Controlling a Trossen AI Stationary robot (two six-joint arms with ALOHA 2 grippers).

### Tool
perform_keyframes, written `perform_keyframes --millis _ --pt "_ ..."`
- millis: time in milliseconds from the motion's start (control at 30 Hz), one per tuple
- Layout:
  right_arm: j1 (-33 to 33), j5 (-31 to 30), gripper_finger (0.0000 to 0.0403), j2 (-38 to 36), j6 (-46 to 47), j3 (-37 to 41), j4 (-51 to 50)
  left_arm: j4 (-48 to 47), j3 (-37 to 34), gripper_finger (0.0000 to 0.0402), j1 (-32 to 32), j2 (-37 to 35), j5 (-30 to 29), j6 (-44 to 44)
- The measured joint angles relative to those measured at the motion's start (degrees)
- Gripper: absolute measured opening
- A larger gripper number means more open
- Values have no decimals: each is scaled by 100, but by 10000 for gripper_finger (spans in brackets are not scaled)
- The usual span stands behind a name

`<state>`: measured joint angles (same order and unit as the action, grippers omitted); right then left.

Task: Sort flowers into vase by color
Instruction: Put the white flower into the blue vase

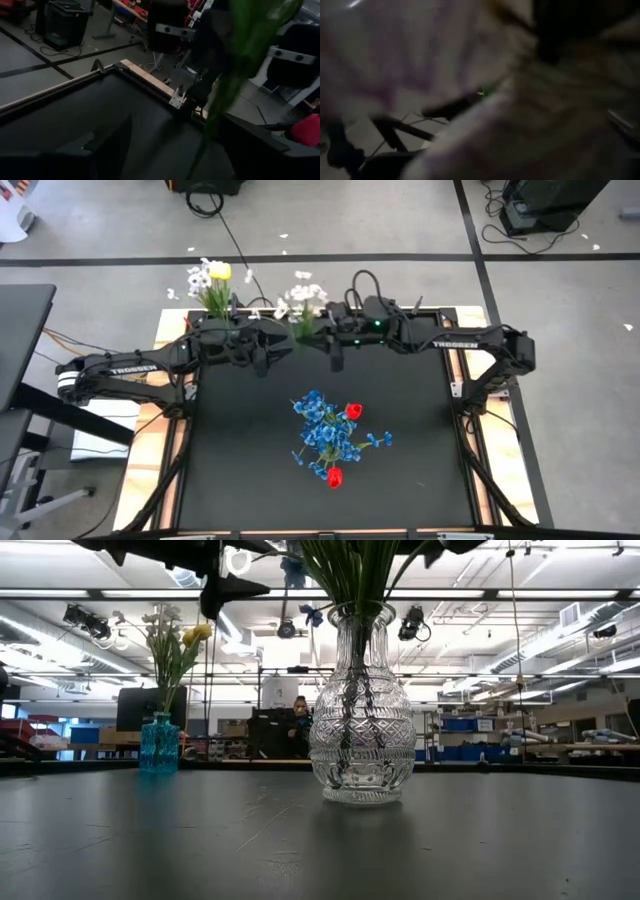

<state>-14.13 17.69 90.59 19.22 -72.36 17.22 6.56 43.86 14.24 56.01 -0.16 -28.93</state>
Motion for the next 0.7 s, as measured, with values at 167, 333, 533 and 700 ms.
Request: perform_keyframes --millis 167,333,533,700 --pt "-1 319 20 373 -196 -498 -283 331 2 287 -42 64 -4 93" --pt "-67 491 20 497 -292 -736 -322 468 2 259 -138 51 -20 154" --pt "-313 343 20 460 -279 -738 -270 452 2 241 -191 57 -16 473" --pt "-549 453 20 349 -262 -749 -196 440 2 253 -191 57 -150 802"
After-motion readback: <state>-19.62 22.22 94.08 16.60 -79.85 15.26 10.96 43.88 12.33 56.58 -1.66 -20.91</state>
